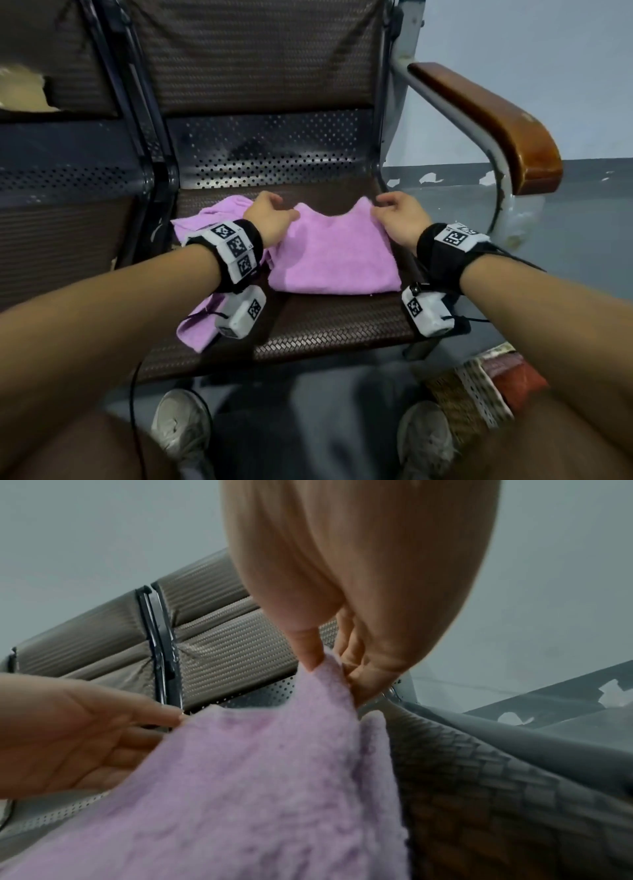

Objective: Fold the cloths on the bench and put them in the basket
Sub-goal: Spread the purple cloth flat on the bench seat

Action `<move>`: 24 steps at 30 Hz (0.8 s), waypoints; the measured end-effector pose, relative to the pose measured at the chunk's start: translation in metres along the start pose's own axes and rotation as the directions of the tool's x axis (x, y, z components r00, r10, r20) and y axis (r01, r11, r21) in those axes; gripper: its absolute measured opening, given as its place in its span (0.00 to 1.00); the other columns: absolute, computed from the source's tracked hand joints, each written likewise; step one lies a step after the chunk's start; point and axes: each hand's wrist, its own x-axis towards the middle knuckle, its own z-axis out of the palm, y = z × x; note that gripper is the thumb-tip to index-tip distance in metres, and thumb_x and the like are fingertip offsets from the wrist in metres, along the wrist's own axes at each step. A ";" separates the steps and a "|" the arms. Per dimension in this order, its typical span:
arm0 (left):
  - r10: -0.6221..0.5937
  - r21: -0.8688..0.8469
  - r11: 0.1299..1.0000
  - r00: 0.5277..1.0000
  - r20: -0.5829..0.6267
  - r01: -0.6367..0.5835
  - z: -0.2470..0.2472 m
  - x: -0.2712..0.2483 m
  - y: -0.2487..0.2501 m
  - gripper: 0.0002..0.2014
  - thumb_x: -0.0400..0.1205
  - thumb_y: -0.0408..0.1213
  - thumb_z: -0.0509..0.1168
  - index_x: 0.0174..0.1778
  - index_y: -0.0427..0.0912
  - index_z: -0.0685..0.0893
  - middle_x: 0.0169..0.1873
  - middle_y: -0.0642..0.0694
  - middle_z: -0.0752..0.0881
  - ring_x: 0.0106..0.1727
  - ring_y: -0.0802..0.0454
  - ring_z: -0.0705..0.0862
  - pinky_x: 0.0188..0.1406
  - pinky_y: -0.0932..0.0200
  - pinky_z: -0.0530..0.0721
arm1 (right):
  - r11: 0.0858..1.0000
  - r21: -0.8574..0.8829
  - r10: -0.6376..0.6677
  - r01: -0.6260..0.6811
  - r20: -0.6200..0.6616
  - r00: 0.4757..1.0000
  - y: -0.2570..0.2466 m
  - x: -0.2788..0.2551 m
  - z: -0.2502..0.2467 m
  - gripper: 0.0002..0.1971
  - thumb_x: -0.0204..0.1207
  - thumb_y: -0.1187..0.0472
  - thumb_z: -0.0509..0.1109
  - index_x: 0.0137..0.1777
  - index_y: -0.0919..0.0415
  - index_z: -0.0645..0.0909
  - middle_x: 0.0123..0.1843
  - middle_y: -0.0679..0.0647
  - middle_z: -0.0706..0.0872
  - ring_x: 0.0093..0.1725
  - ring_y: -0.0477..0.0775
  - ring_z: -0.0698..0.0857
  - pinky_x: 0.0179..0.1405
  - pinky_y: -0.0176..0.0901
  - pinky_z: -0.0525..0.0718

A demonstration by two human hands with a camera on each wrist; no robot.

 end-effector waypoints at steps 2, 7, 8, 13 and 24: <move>0.129 0.161 0.978 0.991 0.035 -0.133 0.005 -0.007 -0.005 0.16 0.77 0.41 0.74 0.59 0.45 0.81 0.50 0.49 0.87 0.54 0.47 0.86 0.57 0.54 0.83 | 0.965 -0.214 -0.155 0.153 0.007 0.988 -0.003 -0.005 0.001 0.24 0.80 0.56 0.71 0.75 0.59 0.75 0.68 0.57 0.84 0.65 0.58 0.84 0.70 0.52 0.80; 0.194 0.346 0.849 0.845 0.499 -0.399 0.005 -0.036 -0.029 0.34 0.68 0.47 0.81 0.70 0.51 0.80 0.64 0.58 0.81 0.65 0.57 0.80 0.71 0.61 0.75 | 0.775 -0.436 -0.321 0.457 0.352 0.879 0.002 -0.039 0.005 0.14 0.76 0.47 0.75 0.57 0.52 0.88 0.55 0.49 0.92 0.53 0.50 0.88 0.63 0.48 0.84; 0.198 0.403 0.799 0.828 0.525 -0.446 0.005 -0.039 -0.036 0.40 0.67 0.47 0.82 0.76 0.50 0.75 0.67 0.58 0.78 0.68 0.58 0.77 0.71 0.65 0.71 | 0.736 -0.472 -0.281 0.485 0.439 0.853 0.005 -0.044 0.006 0.24 0.74 0.42 0.76 0.65 0.54 0.86 0.62 0.49 0.90 0.60 0.51 0.87 0.68 0.46 0.80; 0.280 0.488 0.743 0.875 0.395 -0.458 0.004 -0.041 -0.051 0.28 0.73 0.32 0.71 0.72 0.46 0.78 0.66 0.45 0.85 0.68 0.44 0.82 0.68 0.59 0.76 | 0.623 -0.575 -0.226 0.530 0.517 0.826 0.014 -0.054 0.001 0.23 0.81 0.51 0.71 0.73 0.59 0.79 0.72 0.59 0.83 0.72 0.63 0.80 0.71 0.47 0.75; 0.130 -0.009 0.991 0.976 0.176 -0.130 0.002 -0.036 -0.037 0.12 0.76 0.49 0.70 0.34 0.46 0.80 0.33 0.49 0.82 0.40 0.50 0.80 0.43 0.57 0.76 | 0.989 -0.093 -0.080 0.114 0.309 0.948 0.014 -0.062 -0.030 0.11 0.72 0.55 0.66 0.33 0.60 0.78 0.30 0.53 0.76 0.31 0.50 0.73 0.33 0.44 0.72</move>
